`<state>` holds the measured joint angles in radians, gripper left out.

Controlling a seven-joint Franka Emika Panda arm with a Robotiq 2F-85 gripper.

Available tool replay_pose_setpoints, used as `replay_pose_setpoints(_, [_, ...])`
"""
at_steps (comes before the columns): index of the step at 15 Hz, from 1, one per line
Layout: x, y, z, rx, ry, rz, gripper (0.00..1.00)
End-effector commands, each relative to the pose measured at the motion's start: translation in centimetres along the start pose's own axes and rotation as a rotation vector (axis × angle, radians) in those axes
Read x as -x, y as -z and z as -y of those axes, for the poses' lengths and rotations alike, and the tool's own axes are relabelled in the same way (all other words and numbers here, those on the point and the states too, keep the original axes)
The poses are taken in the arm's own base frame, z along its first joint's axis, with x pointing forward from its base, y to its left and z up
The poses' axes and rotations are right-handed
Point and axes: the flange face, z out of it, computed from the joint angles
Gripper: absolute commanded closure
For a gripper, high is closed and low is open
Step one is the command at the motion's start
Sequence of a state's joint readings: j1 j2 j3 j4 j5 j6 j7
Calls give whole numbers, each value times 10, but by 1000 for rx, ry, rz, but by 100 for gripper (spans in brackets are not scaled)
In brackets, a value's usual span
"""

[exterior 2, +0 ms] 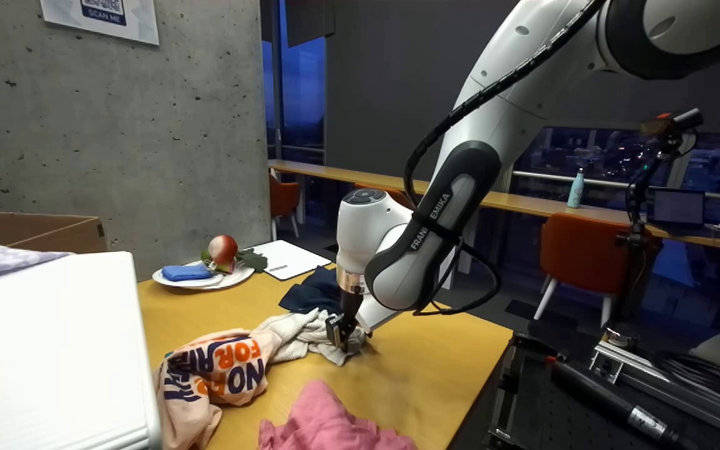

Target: Pick up the pink shirt and move it to the bottom left side of the table, pick up the dark blue shirt and move it to the top right side on the table, pick up the peach shirt and move it to the top left side of the table, pick up the white towel and move it to the bottom right side of the table

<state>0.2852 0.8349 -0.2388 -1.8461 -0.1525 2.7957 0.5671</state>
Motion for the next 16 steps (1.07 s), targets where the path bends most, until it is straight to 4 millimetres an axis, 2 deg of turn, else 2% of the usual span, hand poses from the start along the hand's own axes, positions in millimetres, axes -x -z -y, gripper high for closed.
replay_pose_setpoints(1, [3, 11, -1, -9, -7, -48, 62])
replay_pose_setpoints(6, [3, 26, -8, -12, -10, -71, 99])
replay_pose_setpoints(8, [1, 44, -16, -8, -30, -66, 100])
replay_pose_setpoints(10, [-5, 73, -31, -6, -55, -75, 99])
replay_pose_setpoints(14, [-23, 145, -71, -23, -117, -109, 99])
replay_pose_setpoints(16, [-24, 182, -92, -23, -137, -106, 99])
